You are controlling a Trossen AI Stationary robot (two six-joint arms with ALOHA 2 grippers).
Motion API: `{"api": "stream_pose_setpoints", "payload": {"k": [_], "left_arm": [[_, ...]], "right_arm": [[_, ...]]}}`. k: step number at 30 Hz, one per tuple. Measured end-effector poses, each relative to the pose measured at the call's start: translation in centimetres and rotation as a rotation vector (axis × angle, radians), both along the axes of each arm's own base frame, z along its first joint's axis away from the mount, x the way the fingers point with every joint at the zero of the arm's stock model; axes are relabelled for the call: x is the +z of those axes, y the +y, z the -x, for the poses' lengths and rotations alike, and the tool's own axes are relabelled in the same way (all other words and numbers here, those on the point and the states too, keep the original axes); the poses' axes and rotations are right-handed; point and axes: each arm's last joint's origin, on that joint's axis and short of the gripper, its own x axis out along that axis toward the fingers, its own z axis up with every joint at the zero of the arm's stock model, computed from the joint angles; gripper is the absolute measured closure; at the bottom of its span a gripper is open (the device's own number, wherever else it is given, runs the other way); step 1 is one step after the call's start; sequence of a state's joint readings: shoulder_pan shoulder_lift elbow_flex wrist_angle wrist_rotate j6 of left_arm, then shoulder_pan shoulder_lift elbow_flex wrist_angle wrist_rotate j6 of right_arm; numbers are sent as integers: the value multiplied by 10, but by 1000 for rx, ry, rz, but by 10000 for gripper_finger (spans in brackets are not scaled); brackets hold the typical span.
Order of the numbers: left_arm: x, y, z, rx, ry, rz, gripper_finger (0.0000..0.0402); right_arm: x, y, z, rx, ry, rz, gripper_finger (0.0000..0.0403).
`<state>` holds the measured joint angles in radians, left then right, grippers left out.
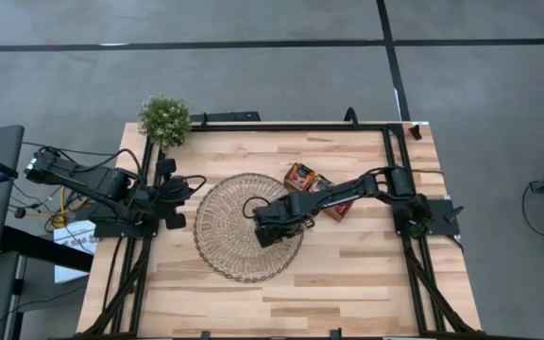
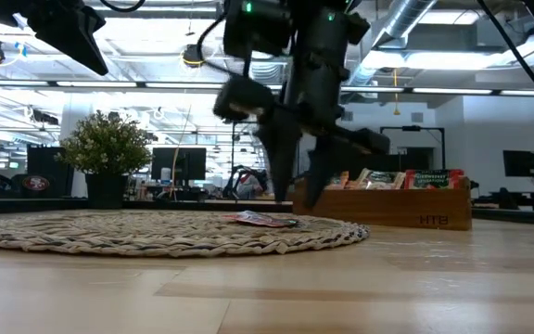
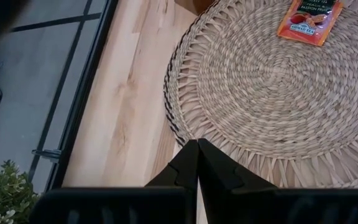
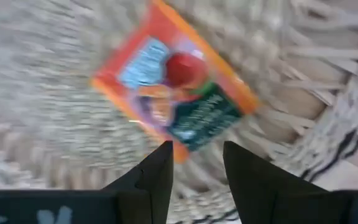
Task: Pick & Place Tea
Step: Put the orange tea bag into the left section of the wooden organizer
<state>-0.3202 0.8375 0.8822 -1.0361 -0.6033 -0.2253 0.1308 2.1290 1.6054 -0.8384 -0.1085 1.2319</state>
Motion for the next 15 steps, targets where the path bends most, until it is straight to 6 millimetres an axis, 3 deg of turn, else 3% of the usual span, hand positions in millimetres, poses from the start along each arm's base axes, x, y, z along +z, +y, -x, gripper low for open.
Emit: {"api": "stream_pose_setpoints", "payload": {"k": [4, 11, 15], "left_arm": [[0, 0, 0, 0, 0, 0, 401], [0, 0, 0, -8, 4, -7, 401], [0, 0, 0, -8, 5, -7, 401]], "right_arm": [[11, -1, 1, -35, -35, 38, 270], [10, -1, -14, -19, -178, 32, 269], [7, -2, -13, -21, -172, 37, 271]]}}
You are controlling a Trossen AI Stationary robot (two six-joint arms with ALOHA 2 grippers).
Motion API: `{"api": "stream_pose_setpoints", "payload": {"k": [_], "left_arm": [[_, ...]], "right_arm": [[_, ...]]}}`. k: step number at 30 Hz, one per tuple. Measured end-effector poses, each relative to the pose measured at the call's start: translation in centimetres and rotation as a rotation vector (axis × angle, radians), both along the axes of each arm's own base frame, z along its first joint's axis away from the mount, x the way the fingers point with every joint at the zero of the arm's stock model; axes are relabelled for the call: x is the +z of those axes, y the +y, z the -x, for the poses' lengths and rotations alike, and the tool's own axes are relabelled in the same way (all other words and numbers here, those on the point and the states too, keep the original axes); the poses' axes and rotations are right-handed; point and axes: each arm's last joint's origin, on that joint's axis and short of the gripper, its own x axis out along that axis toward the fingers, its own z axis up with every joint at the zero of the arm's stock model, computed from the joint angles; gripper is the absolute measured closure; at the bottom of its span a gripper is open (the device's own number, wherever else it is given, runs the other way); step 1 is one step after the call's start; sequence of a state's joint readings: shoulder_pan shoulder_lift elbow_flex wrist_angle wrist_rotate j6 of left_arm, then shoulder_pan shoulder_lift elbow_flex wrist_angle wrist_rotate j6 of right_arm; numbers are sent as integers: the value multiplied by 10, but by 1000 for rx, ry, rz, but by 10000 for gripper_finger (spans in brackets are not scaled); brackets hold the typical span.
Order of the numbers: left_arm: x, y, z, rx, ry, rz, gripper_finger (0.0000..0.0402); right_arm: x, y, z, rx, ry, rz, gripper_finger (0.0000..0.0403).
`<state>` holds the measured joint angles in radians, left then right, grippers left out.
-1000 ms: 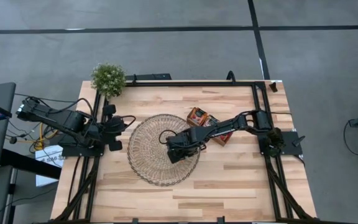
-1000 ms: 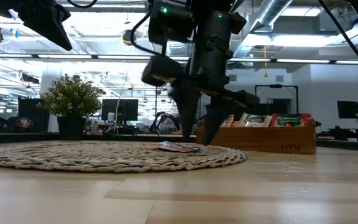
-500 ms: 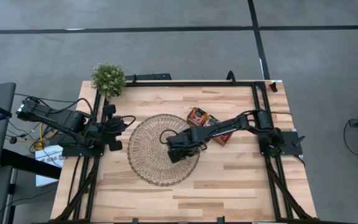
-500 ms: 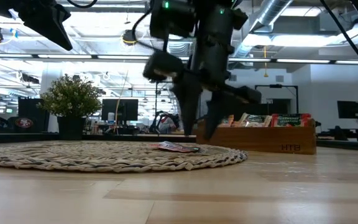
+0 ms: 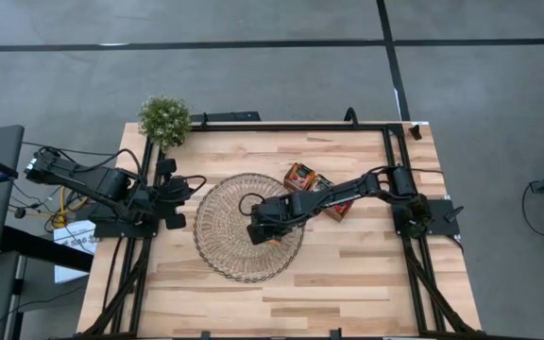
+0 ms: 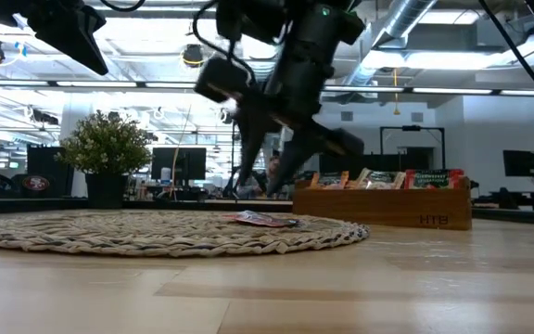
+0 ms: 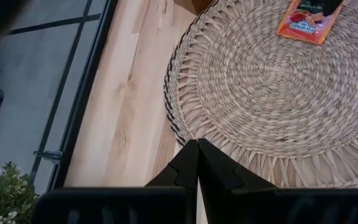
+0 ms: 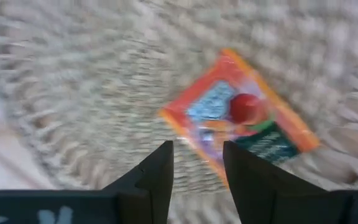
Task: Pick & Place Tea
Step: Put the orange tea bag into the left section of the wooden organizer
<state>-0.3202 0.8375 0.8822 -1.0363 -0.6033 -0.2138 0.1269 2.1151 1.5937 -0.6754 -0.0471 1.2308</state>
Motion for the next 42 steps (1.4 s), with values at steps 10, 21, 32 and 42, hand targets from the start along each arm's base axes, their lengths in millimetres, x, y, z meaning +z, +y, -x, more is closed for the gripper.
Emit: {"api": "stream_pose_setpoints", "payload": {"k": [10, 21, 32, 42], "left_arm": [[0, 0, 0, 0, 0, 0, 401], [0, 0, 0, -1, -1, 1, 401], [0, 0, 0, -5, -2, 3, 402], [0, 0, -1, -8, -3, 2, 401]], "right_arm": [[-4, -2, 4, 5, 34, 7, 275], [-23, -1, -3, 40, 38, -20, 276], [-30, 2, -1, 67, 82, -57, 276], [-20, 0, 10, 124, 231, -26, 276]]}}
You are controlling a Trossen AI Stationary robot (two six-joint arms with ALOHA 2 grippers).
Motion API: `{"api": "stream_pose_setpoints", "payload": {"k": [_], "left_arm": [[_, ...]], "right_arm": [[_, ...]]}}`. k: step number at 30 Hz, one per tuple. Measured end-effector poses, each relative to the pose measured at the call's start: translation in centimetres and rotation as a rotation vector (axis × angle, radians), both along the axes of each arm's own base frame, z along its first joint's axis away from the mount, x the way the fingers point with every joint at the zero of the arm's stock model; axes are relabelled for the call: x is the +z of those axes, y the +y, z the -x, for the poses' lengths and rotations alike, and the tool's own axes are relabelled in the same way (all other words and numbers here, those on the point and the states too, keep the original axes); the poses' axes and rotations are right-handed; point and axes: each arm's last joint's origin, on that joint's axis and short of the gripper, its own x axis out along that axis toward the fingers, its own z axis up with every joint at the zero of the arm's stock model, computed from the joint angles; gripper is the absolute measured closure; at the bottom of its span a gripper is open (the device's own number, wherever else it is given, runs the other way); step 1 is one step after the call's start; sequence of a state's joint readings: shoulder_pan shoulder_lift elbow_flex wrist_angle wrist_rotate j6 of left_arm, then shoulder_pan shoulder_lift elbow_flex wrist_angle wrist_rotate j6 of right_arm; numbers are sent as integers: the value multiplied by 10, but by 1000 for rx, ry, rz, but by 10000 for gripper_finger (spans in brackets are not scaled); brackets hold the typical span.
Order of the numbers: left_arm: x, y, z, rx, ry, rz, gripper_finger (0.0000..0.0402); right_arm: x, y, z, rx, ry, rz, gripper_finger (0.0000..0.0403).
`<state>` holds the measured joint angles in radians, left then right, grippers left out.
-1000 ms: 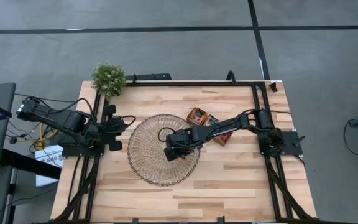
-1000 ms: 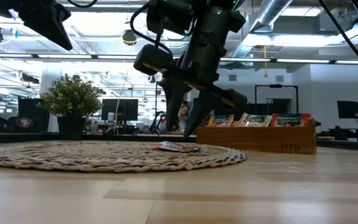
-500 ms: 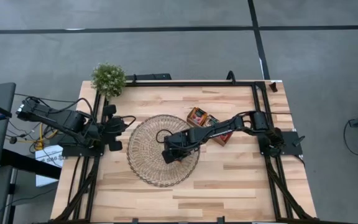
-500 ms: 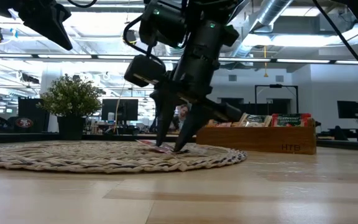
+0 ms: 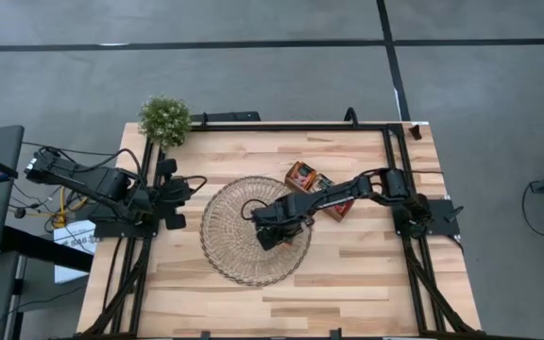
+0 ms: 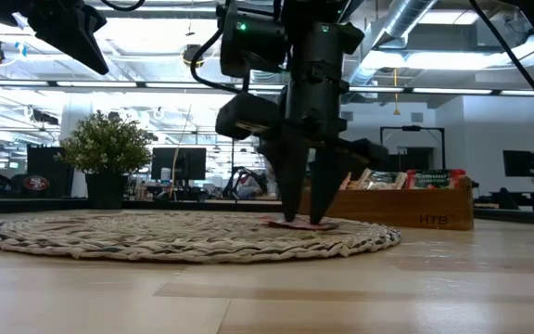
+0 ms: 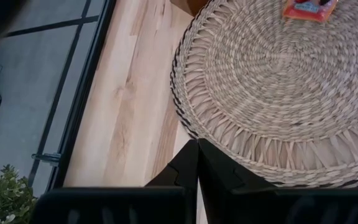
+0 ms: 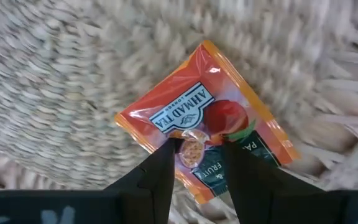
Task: Pick & Place Tea
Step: Put the orange tea bag into the left section of the wooden organizer
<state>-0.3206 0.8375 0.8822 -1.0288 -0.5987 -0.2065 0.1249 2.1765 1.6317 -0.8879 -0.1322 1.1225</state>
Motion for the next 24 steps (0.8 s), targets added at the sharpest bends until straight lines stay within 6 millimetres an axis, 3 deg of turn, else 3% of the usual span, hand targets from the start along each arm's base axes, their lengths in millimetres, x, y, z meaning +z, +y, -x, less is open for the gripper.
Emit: {"api": "stream_pose_setpoints", "payload": {"k": [8, 24], "left_arm": [[0, 0, 0, 0, 0, 0, 401], [1, -1, -2, -5, -25, 4, 402]], "right_arm": [[0, 9, 8, 40, 66, 9, 276], [8, 49, 44, 152, 325, 37, 276]]}}
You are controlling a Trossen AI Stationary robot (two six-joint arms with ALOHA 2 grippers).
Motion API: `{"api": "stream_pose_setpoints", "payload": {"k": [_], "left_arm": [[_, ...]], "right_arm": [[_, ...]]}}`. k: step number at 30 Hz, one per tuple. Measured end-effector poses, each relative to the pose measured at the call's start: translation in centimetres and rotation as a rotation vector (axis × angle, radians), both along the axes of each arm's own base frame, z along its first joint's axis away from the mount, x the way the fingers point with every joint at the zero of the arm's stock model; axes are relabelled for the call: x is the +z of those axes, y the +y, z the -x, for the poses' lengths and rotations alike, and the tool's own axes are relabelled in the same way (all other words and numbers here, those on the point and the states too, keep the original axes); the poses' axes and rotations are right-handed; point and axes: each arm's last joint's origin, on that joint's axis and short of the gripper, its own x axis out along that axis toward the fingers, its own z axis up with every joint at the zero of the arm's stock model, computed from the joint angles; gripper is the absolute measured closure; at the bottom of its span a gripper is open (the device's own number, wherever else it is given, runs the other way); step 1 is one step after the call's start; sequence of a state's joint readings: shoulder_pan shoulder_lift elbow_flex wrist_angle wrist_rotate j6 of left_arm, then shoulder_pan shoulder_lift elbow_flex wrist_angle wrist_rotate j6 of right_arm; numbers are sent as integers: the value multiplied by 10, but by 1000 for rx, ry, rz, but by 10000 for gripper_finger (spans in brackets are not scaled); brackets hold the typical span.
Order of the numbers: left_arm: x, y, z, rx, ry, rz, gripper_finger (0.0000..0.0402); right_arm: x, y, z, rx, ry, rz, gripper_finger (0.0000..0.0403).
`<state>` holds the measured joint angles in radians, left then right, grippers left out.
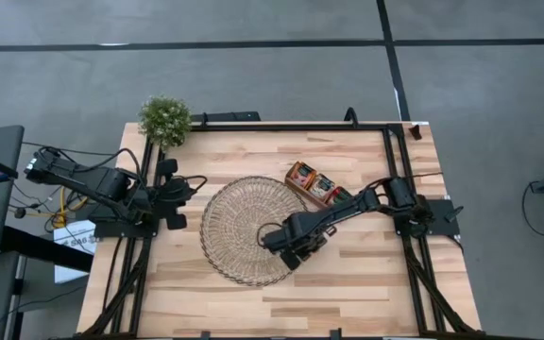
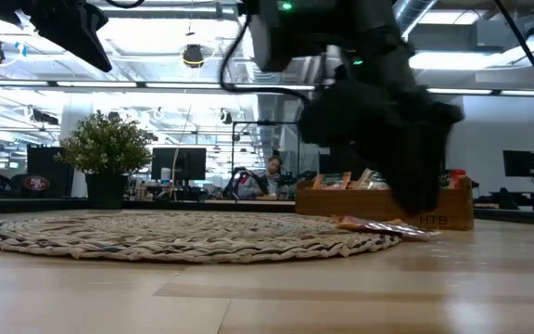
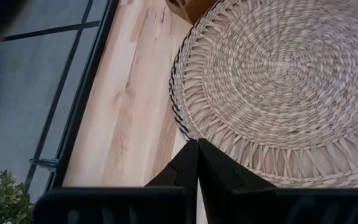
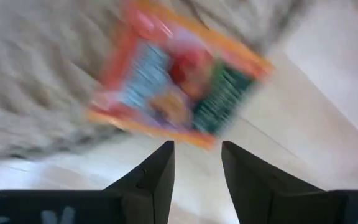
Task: Pick & Place Tea
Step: Put the orange tea bag into the left section of the wooden organizer
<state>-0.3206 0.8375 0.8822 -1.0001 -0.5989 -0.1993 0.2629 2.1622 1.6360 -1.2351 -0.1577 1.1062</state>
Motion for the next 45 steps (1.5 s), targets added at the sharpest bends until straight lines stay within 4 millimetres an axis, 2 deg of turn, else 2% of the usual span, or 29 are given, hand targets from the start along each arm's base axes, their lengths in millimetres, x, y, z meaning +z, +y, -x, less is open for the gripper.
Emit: {"api": "stream_pose_setpoints", "payload": {"k": [5, 9, 16, 29, 35, 45], "left_arm": [[0, 0, 0, -1, -2, 3, 402], [1, 0, -1, -1, -11, 7, 401], [2, -1, -2, -4, -28, 11, 401], [1, -2, -2, -30, -16, 43, 401], [1, -2, -2, -32, -15, 41, 402], [1, -2, -2, -33, -13, 42, 401]], "right_arm": [[3, 15, 15, 46, 99, 30, 276], [21, 24, 18, 23, 2, 67, 276], [42, 14, 17, -137, -99, 118, 273], [22, 8, 17, -302, -119, 161, 224], [6, 7, 23, -343, -105, 172, 226], [-9, 4, 31, -344, -77, 185, 232]]}}
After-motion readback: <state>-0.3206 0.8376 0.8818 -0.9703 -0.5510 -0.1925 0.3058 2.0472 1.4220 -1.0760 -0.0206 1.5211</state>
